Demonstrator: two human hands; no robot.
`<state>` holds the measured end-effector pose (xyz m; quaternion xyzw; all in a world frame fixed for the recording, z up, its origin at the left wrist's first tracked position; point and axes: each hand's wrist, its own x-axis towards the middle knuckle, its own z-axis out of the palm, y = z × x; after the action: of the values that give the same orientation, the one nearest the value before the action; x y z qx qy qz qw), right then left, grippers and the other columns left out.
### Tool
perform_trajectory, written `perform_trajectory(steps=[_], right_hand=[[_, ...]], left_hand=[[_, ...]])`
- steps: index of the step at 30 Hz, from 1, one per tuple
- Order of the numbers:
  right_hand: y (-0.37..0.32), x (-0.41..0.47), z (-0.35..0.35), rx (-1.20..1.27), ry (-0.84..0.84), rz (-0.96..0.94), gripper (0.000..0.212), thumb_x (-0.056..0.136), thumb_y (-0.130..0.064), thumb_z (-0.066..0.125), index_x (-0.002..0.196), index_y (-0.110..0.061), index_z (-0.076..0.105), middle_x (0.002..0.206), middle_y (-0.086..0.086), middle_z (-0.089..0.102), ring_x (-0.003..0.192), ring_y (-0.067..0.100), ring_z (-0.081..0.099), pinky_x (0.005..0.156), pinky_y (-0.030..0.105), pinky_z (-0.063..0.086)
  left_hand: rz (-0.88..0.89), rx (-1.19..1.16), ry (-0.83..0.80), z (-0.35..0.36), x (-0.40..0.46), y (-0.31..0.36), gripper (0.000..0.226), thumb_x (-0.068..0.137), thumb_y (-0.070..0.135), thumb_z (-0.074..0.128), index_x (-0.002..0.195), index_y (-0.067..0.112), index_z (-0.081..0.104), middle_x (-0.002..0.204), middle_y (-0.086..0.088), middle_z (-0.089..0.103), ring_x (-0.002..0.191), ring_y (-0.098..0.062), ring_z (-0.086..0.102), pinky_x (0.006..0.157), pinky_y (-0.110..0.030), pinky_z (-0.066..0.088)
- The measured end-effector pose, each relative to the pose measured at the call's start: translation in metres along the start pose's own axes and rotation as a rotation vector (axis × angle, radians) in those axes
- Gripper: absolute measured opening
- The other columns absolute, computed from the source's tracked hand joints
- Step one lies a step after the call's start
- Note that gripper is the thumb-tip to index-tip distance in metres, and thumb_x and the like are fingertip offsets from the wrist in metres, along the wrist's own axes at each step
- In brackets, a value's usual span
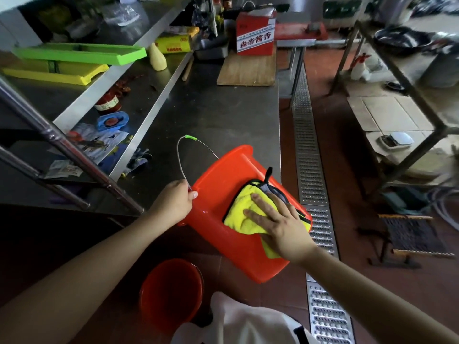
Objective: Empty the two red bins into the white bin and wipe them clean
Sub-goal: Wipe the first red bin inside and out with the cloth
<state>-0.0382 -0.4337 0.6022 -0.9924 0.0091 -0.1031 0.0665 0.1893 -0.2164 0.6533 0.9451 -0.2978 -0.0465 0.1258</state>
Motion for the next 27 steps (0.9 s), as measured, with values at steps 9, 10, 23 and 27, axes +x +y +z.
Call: perform_trajectory(steps=[9, 10, 23, 27], right_hand=[[-0.008, 0.004, -0.005, 0.022, -0.051, 0.067, 0.07, 0.083, -0.037, 0.071, 0.148, -0.042, 0.043, 0.165, -0.006, 0.021, 0.15, 0.035, 0.023, 0.109, 0.054, 0.037], [-0.01, 0.004, -0.005, 0.017, -0.053, 0.069, 0.07, 0.084, -0.036, 0.07, 0.148, -0.042, 0.042, 0.165, -0.006, 0.021, 0.151, 0.035, 0.022, 0.109, 0.055, 0.037], [-0.021, 0.008, 0.005, -0.128, 0.035, -0.015, 0.062, 0.086, -0.034, 0.058, 0.146, -0.044, 0.044, 0.165, -0.006, 0.024, 0.149, 0.035, 0.028, 0.104, 0.051, 0.04], [0.001, 0.003, 0.008, -0.201, 0.027, -0.021, 0.066, 0.082, -0.031, 0.061, 0.146, -0.043, 0.046, 0.164, -0.004, 0.027, 0.148, 0.036, 0.03, 0.1, 0.051, 0.044]], left_hand=[[0.212, 0.302, 0.118, -0.029, 0.045, 0.088, 0.035, 0.096, 0.04, 0.052, 0.115, 0.011, 0.058, 0.109, -0.017, 0.056, 0.102, -0.037, 0.055, 0.077, -0.044, 0.049], [0.143, 0.221, 0.04, -0.029, 0.056, 0.097, 0.041, 0.098, 0.041, 0.049, 0.127, 0.013, 0.053, 0.12, -0.018, 0.053, 0.111, -0.039, 0.052, 0.085, -0.047, 0.048], [0.069, -0.149, 0.114, -0.015, 0.084, 0.09, 0.038, 0.105, 0.04, 0.036, 0.124, 0.018, 0.061, 0.116, -0.014, 0.068, 0.107, -0.038, 0.059, 0.075, -0.037, 0.041], [0.059, -0.343, 0.118, -0.024, 0.092, 0.067, 0.047, 0.105, 0.041, 0.035, 0.141, 0.016, 0.051, 0.136, -0.011, 0.059, 0.124, -0.031, 0.055, 0.099, -0.038, 0.043]])
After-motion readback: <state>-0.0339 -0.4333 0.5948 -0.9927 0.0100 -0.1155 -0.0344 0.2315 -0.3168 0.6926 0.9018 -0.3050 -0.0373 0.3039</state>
